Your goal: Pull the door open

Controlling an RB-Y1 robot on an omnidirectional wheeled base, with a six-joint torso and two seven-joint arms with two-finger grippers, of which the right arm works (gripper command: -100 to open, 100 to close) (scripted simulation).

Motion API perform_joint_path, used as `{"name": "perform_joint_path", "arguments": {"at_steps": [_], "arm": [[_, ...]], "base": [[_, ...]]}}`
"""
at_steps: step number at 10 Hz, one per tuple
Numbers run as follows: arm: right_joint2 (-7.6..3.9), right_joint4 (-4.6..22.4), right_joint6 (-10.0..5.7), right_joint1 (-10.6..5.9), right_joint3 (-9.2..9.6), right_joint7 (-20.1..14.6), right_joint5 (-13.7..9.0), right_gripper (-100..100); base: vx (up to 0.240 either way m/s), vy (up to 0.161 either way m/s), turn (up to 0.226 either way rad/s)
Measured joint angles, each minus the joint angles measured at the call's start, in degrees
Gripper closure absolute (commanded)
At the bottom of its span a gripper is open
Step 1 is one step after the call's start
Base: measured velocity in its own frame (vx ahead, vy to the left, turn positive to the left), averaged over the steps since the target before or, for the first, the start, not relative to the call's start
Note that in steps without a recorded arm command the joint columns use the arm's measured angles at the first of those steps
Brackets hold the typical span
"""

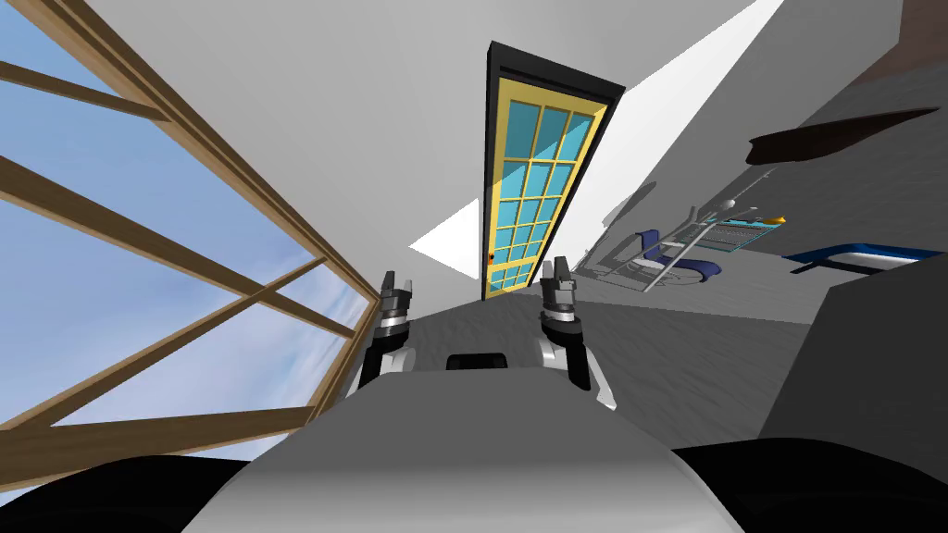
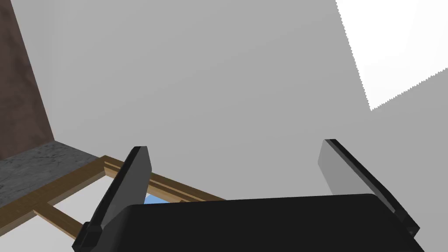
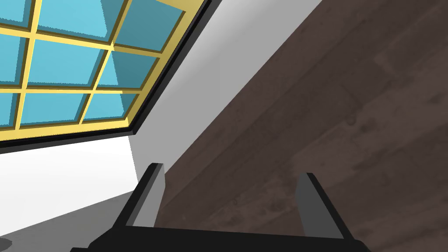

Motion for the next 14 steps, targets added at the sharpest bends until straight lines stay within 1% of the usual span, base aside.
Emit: {"name": "perform_joint_path", "arguments": {"at_steps": [8, 12, 14], "arm": [[-0.61, 1.0, -0.26, -0.18, 0.01, -1.0, -0.8, -100], [-1.03, 2.0, -0.60, -0.24, 0.12, -1.9, -1.5, -100], [-1.31, 2.6, -0.68, -0.55, 0.00, -2.5, -1.9, -100]], "base": [[-0.159, -0.108, 0.079], [-0.031, -0.192, 0.073], [-0.022, -0.205, 0.070]]}}
